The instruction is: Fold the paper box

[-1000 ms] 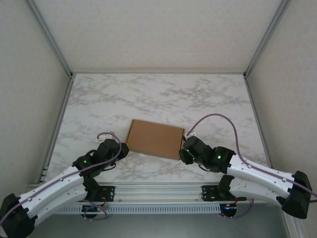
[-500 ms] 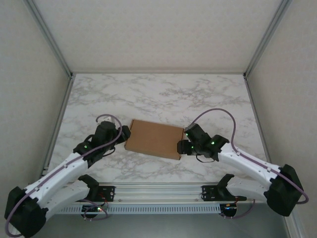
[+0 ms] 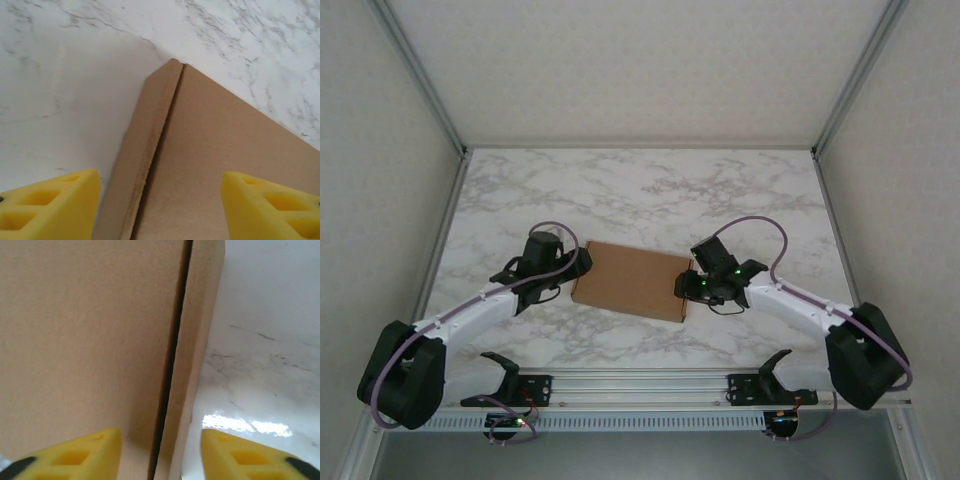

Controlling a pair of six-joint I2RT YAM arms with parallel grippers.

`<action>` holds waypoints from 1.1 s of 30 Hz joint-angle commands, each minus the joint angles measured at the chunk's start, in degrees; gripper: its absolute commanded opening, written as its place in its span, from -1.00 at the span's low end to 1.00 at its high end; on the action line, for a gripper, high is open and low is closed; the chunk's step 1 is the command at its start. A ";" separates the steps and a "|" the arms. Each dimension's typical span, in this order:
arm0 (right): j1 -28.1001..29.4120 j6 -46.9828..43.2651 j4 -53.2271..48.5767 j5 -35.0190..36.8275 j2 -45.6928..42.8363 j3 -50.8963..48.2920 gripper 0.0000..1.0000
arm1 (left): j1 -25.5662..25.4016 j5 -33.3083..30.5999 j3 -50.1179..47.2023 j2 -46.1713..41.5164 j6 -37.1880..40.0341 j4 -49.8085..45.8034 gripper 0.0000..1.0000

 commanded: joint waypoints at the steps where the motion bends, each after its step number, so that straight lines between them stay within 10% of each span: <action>1: -0.44 -0.73 3.08 -2.31 3.65 1.85 -0.21 | 0.05 2.61 -2.07 2.14 -1.01 3.79 0.27; 16: -4.13 -7.83 3.05 0.75 13.69 8.23 -0.27 | -1.26 1.48 -3.43 4.89 -6.03 9.78 -0.02; 33: -15.17 -15.39 -0.58 1.27 33.78 29.97 -0.18 | -1.36 -3.14 24.26 33.58 -1.00 8.40 -0.01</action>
